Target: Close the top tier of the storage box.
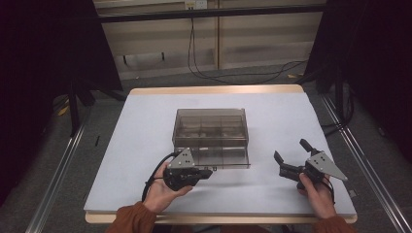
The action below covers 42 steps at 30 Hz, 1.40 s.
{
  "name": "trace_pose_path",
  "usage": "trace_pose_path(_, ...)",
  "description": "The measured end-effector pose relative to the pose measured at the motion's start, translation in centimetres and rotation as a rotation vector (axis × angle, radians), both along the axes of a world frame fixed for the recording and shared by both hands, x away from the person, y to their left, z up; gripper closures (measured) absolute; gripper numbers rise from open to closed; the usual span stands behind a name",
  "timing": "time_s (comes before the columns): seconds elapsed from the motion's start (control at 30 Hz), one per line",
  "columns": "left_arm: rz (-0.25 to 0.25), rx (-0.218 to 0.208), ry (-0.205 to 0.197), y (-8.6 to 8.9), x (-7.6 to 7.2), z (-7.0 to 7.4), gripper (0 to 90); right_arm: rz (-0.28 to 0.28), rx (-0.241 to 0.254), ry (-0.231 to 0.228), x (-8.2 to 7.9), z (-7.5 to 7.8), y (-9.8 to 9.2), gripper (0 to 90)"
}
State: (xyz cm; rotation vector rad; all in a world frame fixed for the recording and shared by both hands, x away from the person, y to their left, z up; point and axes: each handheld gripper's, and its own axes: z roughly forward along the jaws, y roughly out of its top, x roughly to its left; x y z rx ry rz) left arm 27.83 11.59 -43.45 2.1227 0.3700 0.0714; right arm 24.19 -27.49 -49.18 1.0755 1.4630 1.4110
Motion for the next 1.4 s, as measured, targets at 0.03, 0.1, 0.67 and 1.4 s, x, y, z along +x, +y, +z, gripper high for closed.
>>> trace_pose_path(0.03,0.001,0.001,-0.001,-0.01,0.03,0.02,90.0,0.0,0.0,0.0,0.0,0.0,0.0,0.0)
trace_pose_path(0.1,0.0,0.004,-0.003,0.0,0.12,0.04,90.0,0.001,-0.001,-0.001,0.01,0.0,0.0,0.0)
trace_pose_path(0.67,0.005,-0.001,-0.002,-0.06,0.51,0.07,90.0,0.001,-0.001,-0.001,0.01,0.0,0.0,0.0)
trace_pose_path(1.4,0.029,-0.012,-0.001,-0.08,0.98,0.09,90.0,0.001,-0.001,0.0,0.02,0.0,0.01,0.0)
